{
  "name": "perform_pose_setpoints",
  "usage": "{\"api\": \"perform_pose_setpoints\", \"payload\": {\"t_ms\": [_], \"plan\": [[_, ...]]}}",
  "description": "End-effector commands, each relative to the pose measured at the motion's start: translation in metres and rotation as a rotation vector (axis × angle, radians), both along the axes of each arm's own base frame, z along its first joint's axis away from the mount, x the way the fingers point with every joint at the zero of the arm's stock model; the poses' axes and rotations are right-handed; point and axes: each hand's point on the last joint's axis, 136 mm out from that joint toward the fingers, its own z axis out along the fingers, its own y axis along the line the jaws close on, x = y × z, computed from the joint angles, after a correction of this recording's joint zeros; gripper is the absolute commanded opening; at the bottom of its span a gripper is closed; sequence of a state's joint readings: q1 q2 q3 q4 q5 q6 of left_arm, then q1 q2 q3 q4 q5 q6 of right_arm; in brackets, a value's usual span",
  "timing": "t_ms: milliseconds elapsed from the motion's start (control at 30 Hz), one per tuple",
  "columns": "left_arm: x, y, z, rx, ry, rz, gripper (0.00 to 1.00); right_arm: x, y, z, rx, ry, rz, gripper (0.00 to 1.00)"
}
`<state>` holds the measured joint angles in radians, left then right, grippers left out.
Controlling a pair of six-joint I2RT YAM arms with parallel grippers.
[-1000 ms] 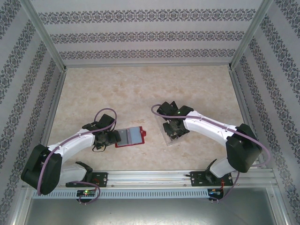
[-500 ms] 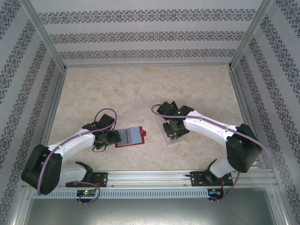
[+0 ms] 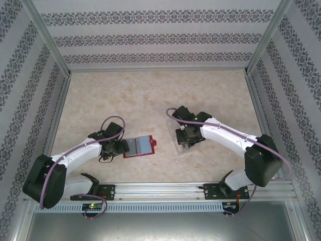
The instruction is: Put the credit cards into the card holder
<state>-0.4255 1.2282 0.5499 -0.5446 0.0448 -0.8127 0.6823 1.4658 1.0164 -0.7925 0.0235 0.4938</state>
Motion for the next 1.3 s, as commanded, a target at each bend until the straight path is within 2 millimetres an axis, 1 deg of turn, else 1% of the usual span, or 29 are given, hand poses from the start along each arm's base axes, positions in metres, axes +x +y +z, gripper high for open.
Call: {"api": "perform_pose_setpoints", "payload": {"t_ms": [0,200,267,433,500,567,633,700,767,1000,1100,1267], "plan": [[0.007,-0.004,0.000,-0.006,-0.028,-0.003,0.83,0.001,0.002,0.015,0.061,-0.023,-0.011,0.00],[0.007,-0.004,0.000,-0.004,-0.030,-0.002,0.83,0.004,0.010,0.042,0.154,-0.072,-0.022,0.00],[0.008,-0.004,0.001,-0.004,-0.031,-0.002,0.83,0.005,0.016,0.051,0.200,-0.087,-0.024,0.00],[0.011,-0.005,0.005,-0.002,-0.036,-0.003,0.83,0.009,0.040,0.079,0.351,-0.127,-0.019,0.00],[0.012,-0.005,0.006,0.003,-0.035,-0.003,0.83,0.011,0.055,0.089,0.422,-0.143,-0.008,0.00],[0.014,-0.004,0.009,0.011,-0.039,-0.006,0.83,0.012,0.070,0.095,0.481,-0.159,0.004,0.00],[0.015,-0.003,0.012,0.022,-0.042,-0.007,0.83,0.012,0.084,0.097,0.526,-0.172,0.015,0.00],[0.016,-0.002,0.013,0.026,-0.043,-0.007,0.83,0.015,0.099,0.096,0.577,-0.196,0.020,0.00],[0.015,0.000,0.013,0.039,-0.037,-0.006,0.83,0.017,0.115,0.091,0.619,-0.206,0.028,0.00],[0.009,0.008,0.012,0.076,-0.024,-0.003,0.83,0.014,0.161,0.057,0.698,-0.171,0.061,0.00],[0.005,0.011,0.009,0.085,-0.014,0.000,0.83,0.010,0.177,0.046,0.732,-0.152,0.067,0.00],[-0.001,0.015,0.002,0.101,0.006,0.001,0.83,0.002,0.195,0.026,0.750,-0.116,0.085,0.00]]}}
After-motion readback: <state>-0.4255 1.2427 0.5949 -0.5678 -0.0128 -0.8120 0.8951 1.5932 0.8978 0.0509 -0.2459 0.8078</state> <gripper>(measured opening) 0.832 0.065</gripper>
